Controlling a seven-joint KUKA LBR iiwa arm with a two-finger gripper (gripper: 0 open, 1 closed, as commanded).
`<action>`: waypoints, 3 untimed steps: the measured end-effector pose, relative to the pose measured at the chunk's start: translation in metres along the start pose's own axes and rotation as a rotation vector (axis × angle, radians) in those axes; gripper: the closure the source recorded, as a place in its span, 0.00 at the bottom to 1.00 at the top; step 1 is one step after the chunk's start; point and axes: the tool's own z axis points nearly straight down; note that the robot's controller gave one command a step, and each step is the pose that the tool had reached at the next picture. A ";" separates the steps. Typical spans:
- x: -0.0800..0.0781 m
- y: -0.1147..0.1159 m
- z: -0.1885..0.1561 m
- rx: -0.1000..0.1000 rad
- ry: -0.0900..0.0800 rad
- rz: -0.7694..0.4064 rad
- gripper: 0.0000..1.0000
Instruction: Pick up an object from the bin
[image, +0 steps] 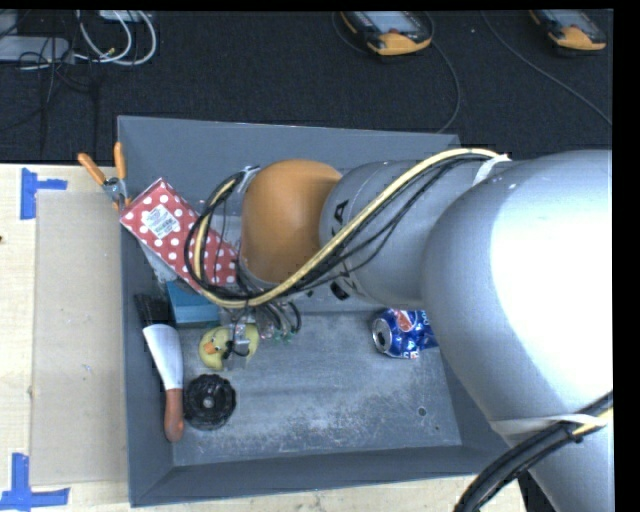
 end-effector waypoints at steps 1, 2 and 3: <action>0.000 0.000 0.000 0.000 0.000 0.000 1.00; 0.029 0.024 0.003 0.010 -0.014 -0.152 1.00; 0.035 0.047 0.004 0.005 -0.002 -0.164 1.00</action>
Offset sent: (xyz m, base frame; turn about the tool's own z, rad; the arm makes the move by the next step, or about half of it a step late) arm -0.0613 0.0472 -0.0120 -0.2578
